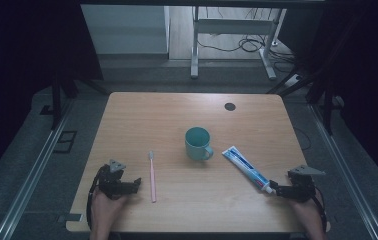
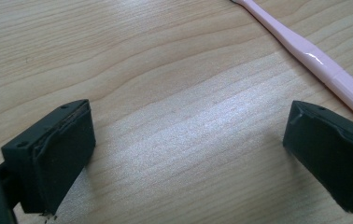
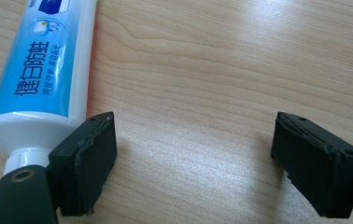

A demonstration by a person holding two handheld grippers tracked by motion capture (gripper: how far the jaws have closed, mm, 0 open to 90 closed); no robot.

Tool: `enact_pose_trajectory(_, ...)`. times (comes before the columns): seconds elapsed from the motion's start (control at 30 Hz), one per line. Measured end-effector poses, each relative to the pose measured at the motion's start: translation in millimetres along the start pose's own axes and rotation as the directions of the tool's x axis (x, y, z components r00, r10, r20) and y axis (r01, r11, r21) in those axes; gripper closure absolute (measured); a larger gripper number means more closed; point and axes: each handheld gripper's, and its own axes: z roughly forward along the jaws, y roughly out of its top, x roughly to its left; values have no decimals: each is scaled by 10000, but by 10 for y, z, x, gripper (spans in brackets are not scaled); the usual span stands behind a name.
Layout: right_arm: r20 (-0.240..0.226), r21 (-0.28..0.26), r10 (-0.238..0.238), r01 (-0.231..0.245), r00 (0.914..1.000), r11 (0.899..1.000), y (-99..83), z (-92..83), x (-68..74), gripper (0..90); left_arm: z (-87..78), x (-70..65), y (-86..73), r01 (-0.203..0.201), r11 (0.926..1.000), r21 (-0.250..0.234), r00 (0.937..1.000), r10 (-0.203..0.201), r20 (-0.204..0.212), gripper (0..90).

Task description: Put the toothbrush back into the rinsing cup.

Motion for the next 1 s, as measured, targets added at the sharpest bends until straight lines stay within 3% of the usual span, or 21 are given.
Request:
enact_pose_trajectory(0.63,-39,14,-28,28,10000,10000,6,6,3,142,-5,0,-3,72,10000,-62,9999,-72,-75,45)
enact_pose_trajectory(0.73,-48,15,-34,34,10000,10000,6,6,4,142,-23,17,-16,120,9997,-198,9998,-123,-140,80)
enact_pose_trajectory(1.0,-79,9,-63,63,9999,10000,7,7,4,141,-80,54,-29,90,9993,-367,9999,-95,-138,278)
